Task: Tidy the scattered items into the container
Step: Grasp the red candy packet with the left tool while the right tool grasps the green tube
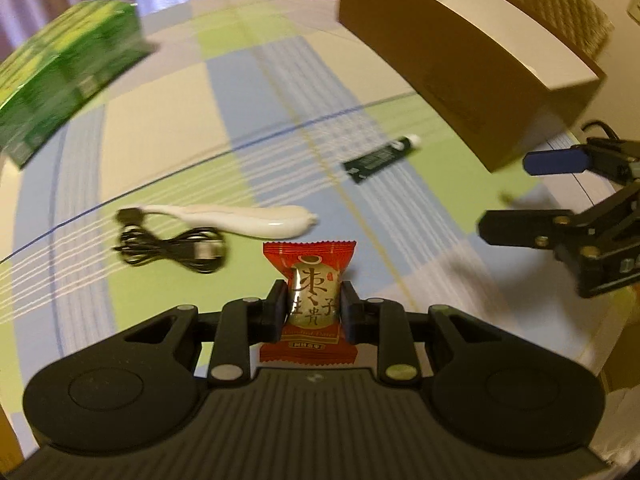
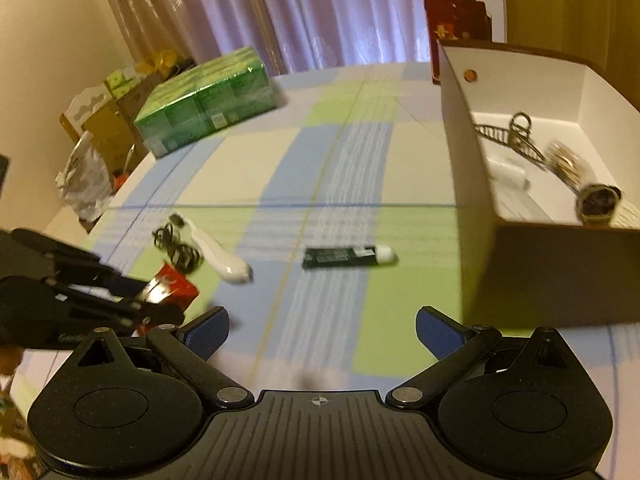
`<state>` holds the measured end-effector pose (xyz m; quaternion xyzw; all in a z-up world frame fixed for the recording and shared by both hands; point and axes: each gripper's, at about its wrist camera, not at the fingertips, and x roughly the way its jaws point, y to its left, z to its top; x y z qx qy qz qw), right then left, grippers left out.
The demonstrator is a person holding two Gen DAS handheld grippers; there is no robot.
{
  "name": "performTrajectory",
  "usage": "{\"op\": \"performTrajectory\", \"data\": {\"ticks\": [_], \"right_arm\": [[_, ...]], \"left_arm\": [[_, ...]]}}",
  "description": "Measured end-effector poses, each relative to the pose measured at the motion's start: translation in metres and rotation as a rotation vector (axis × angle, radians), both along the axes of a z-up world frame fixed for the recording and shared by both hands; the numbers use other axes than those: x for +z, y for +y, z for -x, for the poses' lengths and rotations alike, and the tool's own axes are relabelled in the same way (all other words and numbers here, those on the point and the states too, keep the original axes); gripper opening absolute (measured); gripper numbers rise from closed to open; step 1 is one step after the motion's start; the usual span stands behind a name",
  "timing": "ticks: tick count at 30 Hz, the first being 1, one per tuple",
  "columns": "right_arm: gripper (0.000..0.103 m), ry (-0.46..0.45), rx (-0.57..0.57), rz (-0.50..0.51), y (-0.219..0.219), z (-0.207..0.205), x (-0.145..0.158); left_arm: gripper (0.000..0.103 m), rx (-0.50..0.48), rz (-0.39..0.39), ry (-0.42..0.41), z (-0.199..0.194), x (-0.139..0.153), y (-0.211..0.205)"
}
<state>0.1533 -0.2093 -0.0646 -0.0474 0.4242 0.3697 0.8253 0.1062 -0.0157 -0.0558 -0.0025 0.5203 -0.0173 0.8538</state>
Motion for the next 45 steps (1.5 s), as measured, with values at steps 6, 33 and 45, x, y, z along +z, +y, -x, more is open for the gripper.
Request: {"op": "performTrajectory", "data": {"ticks": [6,33,45], "right_arm": [[0.103,-0.046,-0.071,0.024,0.024,-0.009,-0.017],[0.103,-0.269,-0.194,0.199,0.089,-0.026,-0.056],[0.089,-0.142,-0.229,0.240,0.093,-0.051,-0.069]], "left_arm": [[0.023,0.042,0.009,0.001,-0.004,0.001,0.020],[0.023,0.033,0.021,-0.003,-0.037,0.002,0.068],[0.023,-0.005,0.026,-0.006,-0.044,0.002,0.070]]}}
